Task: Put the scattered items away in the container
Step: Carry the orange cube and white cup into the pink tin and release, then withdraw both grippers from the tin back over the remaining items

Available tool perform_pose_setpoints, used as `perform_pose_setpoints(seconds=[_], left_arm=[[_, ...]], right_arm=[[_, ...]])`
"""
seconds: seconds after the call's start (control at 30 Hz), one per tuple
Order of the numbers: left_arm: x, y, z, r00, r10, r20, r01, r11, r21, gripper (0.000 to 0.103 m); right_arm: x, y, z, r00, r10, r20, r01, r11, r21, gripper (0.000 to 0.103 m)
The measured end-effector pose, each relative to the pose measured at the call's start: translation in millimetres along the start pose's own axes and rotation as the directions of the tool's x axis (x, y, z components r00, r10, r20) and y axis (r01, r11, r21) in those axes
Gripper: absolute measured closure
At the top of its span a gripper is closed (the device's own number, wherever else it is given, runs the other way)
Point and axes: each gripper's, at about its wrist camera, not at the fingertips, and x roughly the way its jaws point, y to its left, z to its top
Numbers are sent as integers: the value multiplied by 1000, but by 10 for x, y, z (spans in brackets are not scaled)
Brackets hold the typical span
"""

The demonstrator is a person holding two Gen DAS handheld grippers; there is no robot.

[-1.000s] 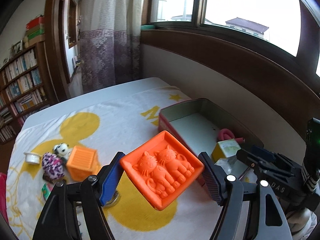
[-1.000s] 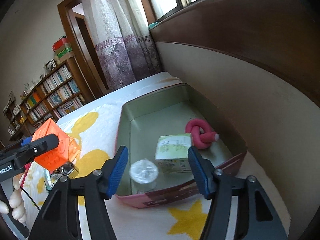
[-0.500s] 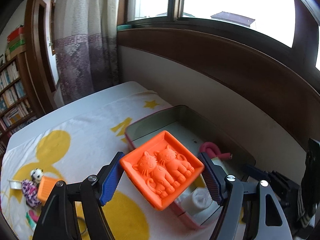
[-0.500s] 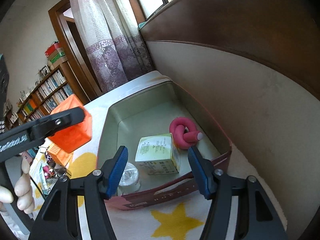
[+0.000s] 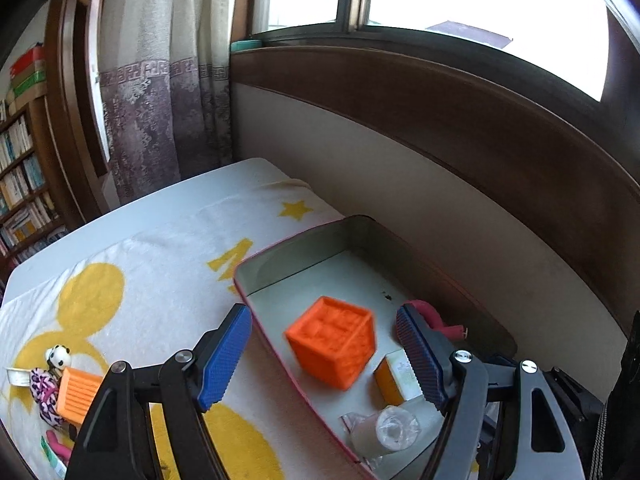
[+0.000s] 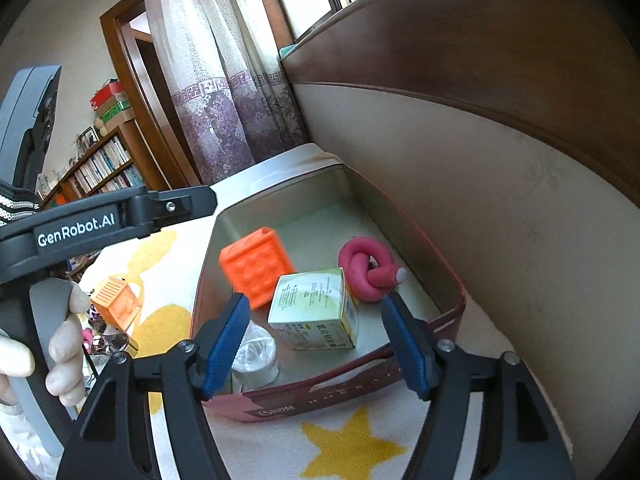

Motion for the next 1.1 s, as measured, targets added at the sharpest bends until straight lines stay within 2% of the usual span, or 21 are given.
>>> perform_pose_setpoints(seconds=[0.43,0.73,0.8,0.9,1.1], left_arm=[[-310,257,-207,1000,20,4,-20,999,-49,26],[-714,765,-474,997,73,17,-71,990,-121,26],[-816,923,-554,996,93,16,-90,985,-146,26],[-993,1226,-732,992,123,15,-118,971,-207,18],[-1252,1786,-1042,978,208,13,-194,932,-307,18]], right_arm=[[-106,220,-11,999,27,21,-26,999,-25,30],[-95,635,-89,996,92,7,-91,993,-76,28],[-63,762,-126,994,110,-6,-110,989,-95,28],[16,979,-190,990,136,-33,-139,982,-130,28],[170,1377,-311,981,170,-93,-186,962,-200,28]])
